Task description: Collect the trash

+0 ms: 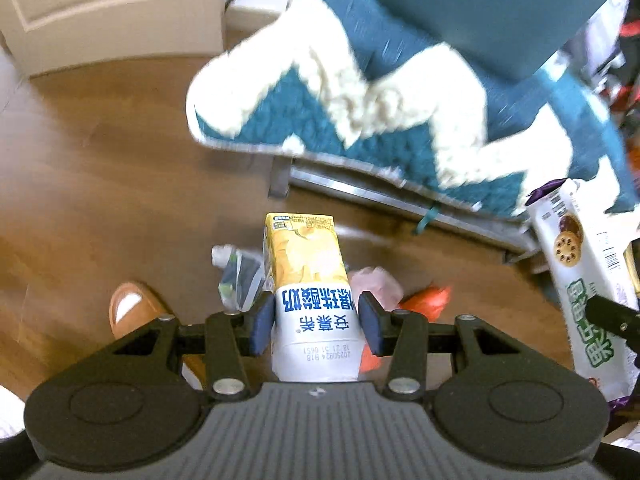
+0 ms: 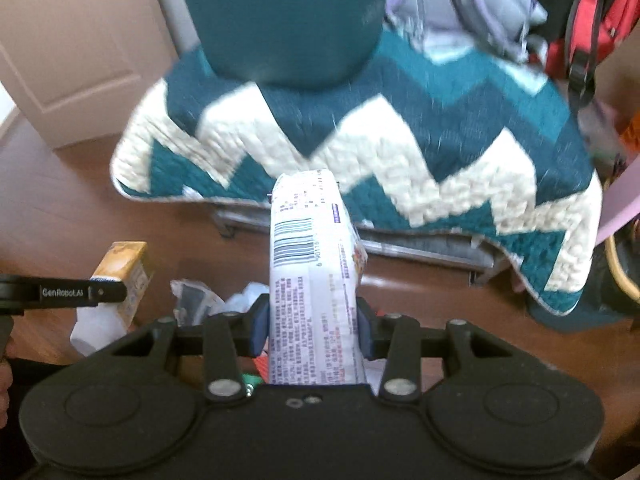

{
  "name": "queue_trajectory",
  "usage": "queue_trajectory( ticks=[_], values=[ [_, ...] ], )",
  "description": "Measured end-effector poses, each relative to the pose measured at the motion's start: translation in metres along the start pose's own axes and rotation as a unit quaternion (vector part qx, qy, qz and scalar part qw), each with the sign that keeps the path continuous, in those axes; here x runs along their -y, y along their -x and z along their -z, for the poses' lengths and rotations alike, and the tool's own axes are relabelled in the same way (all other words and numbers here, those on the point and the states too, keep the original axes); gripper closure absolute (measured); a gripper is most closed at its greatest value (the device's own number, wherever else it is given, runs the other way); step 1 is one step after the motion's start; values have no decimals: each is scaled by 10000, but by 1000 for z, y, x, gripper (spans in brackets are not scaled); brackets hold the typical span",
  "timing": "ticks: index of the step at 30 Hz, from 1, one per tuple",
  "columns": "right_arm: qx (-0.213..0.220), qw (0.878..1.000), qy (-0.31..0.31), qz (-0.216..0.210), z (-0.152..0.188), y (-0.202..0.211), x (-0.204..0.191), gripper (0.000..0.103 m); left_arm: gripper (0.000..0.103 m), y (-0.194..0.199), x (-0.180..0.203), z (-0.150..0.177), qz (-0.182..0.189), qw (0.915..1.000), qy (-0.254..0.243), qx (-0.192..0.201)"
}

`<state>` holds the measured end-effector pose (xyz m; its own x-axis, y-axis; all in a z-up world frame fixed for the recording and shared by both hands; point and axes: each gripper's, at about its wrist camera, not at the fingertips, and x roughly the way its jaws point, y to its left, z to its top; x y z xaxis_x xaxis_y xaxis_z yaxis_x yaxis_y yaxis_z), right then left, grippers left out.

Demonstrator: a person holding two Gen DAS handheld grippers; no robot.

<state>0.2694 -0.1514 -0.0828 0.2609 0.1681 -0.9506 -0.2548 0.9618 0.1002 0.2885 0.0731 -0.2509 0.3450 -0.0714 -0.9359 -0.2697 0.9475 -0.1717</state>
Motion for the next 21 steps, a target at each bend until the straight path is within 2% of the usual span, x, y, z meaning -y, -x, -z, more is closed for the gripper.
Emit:
queue_trajectory(
  ticks=[6, 12, 13, 15, 17, 20, 21],
  values=[
    [504, 9985, 194, -62, -14, 67, -5, 61, 59, 76, 9, -15, 329, 9966, -261, 703],
    [1043, 9941, 279, -70, -36, 122, -8, 61, 61, 150, 27, -37, 635, 9862, -589, 1412],
    [1137, 9931, 296, -64, -40, 130, -9, 61, 64, 158, 30, -41, 696, 9843, -619, 1498],
    [1331, 9906, 296, -74, -49, 145, -10, 61, 101, 170, 33, -49, 851, 9819, -641, 1565],
    [1461, 9889, 230, -122, -58, 156, -9, 61, 101, 182, 34, -57, 1004, 9803, -531, 1616],
    [1595, 9868, 239, -158, -66, 168, -9, 61, 101, 191, 36, -62, 948, 9770, -645, 1801],
    [1586, 9869, 234, -197, -66, 169, -9, 61, 101, 189, 35, -62, 994, 9778, -637, 1733]
  ],
)
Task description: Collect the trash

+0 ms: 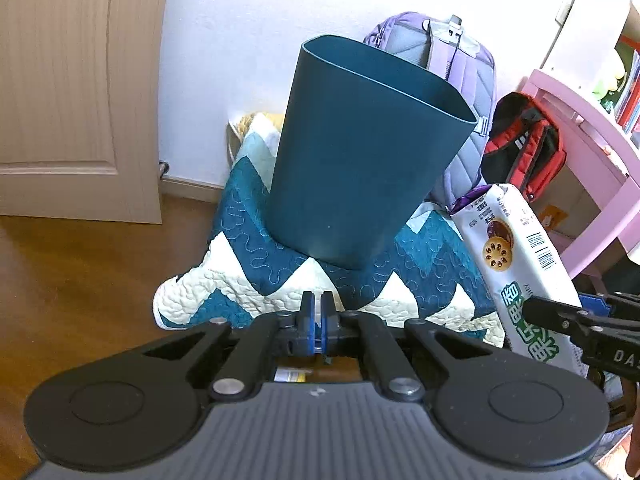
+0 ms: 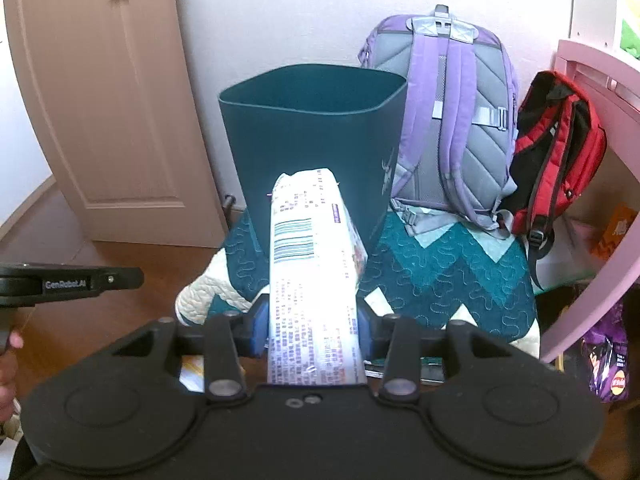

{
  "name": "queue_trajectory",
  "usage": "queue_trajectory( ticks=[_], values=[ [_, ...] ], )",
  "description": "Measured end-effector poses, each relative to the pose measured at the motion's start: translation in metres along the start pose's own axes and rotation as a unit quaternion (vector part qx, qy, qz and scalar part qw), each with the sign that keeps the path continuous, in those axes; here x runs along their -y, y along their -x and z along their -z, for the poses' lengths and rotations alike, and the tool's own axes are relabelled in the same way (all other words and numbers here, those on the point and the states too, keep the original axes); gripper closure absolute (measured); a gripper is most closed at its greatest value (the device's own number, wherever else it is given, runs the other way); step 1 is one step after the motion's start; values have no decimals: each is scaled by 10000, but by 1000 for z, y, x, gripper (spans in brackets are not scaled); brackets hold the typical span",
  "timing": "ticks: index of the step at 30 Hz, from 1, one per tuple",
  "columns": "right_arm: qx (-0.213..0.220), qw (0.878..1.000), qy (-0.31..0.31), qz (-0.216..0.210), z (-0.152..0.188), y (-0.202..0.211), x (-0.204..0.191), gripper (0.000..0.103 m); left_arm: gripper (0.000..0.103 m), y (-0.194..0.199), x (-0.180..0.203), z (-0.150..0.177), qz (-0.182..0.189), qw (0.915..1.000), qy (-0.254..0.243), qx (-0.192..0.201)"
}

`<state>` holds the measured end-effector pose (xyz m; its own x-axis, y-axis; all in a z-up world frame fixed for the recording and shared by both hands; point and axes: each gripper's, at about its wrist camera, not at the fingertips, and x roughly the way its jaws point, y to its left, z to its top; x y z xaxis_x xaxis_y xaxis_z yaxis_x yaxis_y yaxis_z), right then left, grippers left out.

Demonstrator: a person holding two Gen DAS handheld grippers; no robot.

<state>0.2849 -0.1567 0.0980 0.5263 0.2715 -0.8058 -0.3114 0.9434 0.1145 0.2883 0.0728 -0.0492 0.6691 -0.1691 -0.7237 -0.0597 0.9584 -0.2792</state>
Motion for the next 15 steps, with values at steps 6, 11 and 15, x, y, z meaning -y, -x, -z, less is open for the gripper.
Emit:
queue_trajectory(
  ticks=[6, 11, 15],
  values=[
    [-353, 9994, -30, -15, 32, -23, 8, 61, 100, -46, -15, 42, -86, 9968, -131, -778],
    [-724, 9968, -316, -107, 67, -58, 21, 61, 97, -102, -32, 78, -280, 9895, -287, -1389],
    [-968, 9939, -463, -258, 87, -89, 28, 60, 70, -146, -44, 113, -437, 9773, -437, -2027]
  ],
)
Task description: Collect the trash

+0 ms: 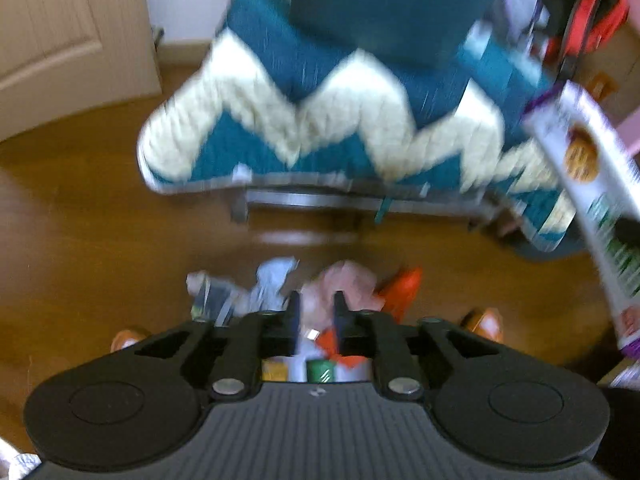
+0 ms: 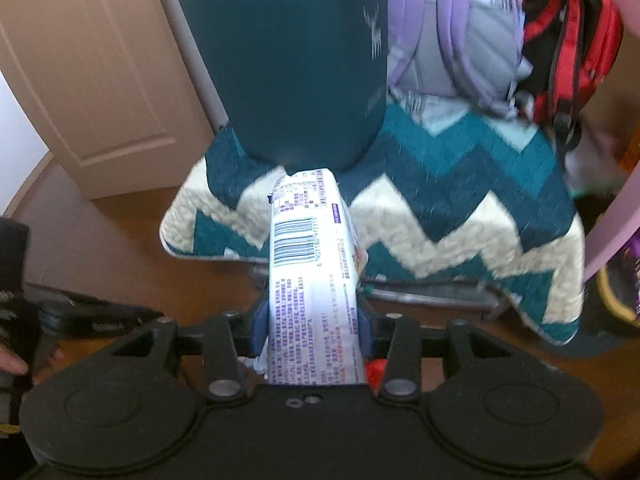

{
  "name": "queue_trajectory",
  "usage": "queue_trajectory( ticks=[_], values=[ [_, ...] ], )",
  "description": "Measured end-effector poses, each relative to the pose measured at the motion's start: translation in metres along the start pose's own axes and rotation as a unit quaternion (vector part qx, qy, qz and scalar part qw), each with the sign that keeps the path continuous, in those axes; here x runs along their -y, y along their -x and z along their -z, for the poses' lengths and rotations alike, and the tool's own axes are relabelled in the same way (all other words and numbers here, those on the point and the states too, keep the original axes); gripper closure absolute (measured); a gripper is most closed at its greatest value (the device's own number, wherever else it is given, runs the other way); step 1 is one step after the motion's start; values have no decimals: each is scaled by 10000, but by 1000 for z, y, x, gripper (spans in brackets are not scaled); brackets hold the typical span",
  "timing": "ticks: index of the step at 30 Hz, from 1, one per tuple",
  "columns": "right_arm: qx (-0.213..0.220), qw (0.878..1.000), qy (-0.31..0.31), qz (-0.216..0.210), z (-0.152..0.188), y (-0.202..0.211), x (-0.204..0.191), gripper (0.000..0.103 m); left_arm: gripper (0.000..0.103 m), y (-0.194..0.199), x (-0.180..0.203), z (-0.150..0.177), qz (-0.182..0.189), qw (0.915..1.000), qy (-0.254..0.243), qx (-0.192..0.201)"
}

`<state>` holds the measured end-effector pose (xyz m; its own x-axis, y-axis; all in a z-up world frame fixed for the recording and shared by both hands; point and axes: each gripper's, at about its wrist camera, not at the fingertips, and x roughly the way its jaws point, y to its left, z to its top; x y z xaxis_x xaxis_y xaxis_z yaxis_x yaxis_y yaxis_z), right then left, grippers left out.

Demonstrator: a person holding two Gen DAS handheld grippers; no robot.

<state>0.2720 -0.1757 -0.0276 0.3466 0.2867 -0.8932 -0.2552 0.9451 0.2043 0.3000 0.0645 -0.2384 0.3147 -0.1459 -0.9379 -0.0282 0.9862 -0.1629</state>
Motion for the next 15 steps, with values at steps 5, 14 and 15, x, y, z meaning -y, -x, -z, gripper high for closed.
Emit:
queue_trajectory(
  ticks=[5, 14, 15],
  values=[
    [-327, 9993, -1, -164, 10, -41, 4, 60, 24, -59, 3, 17, -164, 9974, -362, -598],
    [-668, 9967, -150, -433, 10, -117, 16, 60, 24, -196, -14, 62, -736, 9742, 628, -2037],
    [-701, 9964, -147, -447, 9, -125, 17, 60, 24, -208, -19, 66, -825, 9694, 839, -2152]
  ],
)
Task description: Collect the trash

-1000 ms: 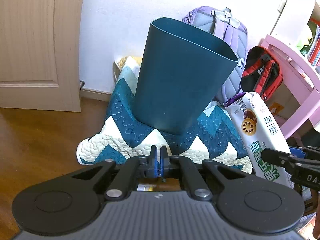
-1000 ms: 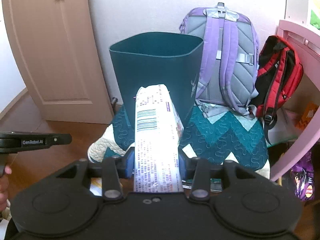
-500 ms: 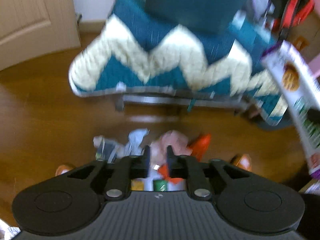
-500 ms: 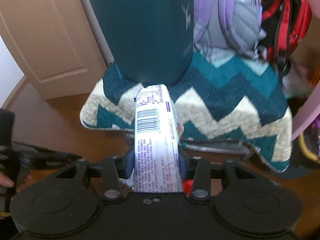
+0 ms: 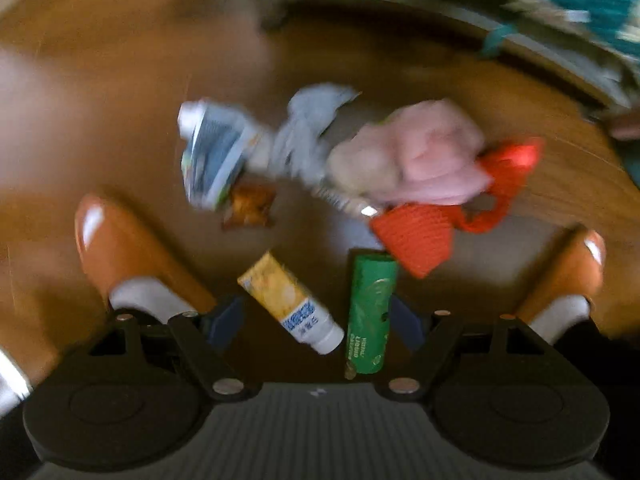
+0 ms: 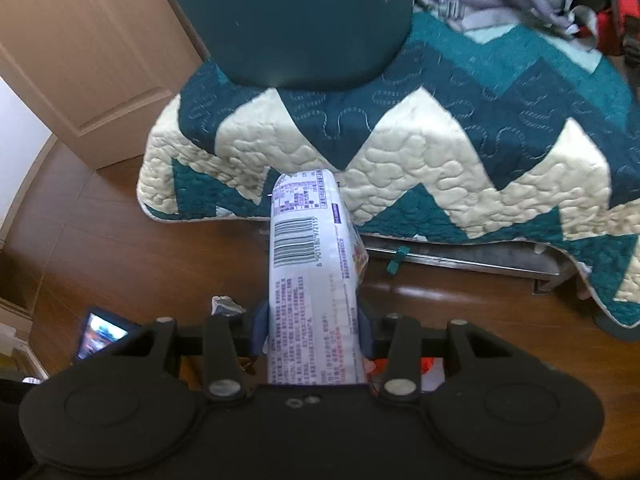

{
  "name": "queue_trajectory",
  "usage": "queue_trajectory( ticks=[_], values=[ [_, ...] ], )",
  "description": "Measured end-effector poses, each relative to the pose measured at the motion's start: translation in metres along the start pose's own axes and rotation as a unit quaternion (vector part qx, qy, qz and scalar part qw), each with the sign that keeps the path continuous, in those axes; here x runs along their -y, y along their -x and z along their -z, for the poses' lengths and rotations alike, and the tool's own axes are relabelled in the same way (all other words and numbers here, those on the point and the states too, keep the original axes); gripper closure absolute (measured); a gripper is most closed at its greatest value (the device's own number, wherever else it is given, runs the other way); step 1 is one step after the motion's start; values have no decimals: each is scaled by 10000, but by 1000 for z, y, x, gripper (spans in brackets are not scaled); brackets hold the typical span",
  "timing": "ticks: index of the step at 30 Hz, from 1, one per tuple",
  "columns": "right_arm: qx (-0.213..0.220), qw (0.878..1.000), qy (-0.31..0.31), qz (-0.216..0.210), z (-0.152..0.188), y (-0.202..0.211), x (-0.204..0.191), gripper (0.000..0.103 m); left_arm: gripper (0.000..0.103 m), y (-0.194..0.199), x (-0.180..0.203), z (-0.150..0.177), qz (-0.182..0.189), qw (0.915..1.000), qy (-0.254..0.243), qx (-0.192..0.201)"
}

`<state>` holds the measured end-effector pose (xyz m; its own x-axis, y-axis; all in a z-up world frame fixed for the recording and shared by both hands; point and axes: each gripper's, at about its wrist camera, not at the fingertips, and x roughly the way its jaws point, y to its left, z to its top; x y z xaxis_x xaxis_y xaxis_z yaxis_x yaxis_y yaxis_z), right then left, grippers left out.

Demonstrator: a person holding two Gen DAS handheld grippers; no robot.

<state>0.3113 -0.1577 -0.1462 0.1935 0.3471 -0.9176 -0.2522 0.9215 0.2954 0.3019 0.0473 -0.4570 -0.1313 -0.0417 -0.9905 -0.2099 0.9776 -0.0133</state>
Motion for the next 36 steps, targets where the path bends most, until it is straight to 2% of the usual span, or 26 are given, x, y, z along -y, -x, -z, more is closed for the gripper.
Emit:
queue_trajectory(
  ticks=[4, 8, 14, 21, 22, 24, 26, 28, 31, 36],
  values=[
    [-124, 9999, -25, -67, -3, -26, 12, 60, 24, -48, -16, -6, 36, 9950, 887, -463],
    [-220, 9994, -134, -215, 0, -47, 23, 60, 24, -83, -30, -6, 103, 9838, 1633, -734],
    [-401, 9984, -264, -306, 7, -63, 32, 60, 24, -133, -43, 1, -57, 9697, 2233, -994],
    [-616, 9962, -389, -478, 11, -82, 38, 60, 26, -178, -44, 5, -142, 9634, 2352, -1277],
    [-616, 9962, -389, -478, 11, -82, 38, 60, 29, -182, -45, 5, -138, 9638, 2325, -1298],
    [-675, 9957, -373, -505, 10, -87, 36, 60, 45, -189, -45, 5, -173, 9633, 2289, -1392],
    [-736, 9952, -369, -538, 10, -93, 33, 60, 53, -193, -49, 7, -107, 9615, 2345, -1427],
    [-758, 9950, -367, -538, 10, -94, 32, 60, 58, -194, -49, 8, -109, 9631, 2297, -1400],
    [-771, 9949, -414, -502, 10, -95, 31, 60, 59, -189, -49, 12, -191, 9665, 2211, -1291],
    [-657, 9964, -419, -344, 13, -81, 26, 60, 59, -155, -43, 9, -217, 9719, 2098, -1042]
  ],
)
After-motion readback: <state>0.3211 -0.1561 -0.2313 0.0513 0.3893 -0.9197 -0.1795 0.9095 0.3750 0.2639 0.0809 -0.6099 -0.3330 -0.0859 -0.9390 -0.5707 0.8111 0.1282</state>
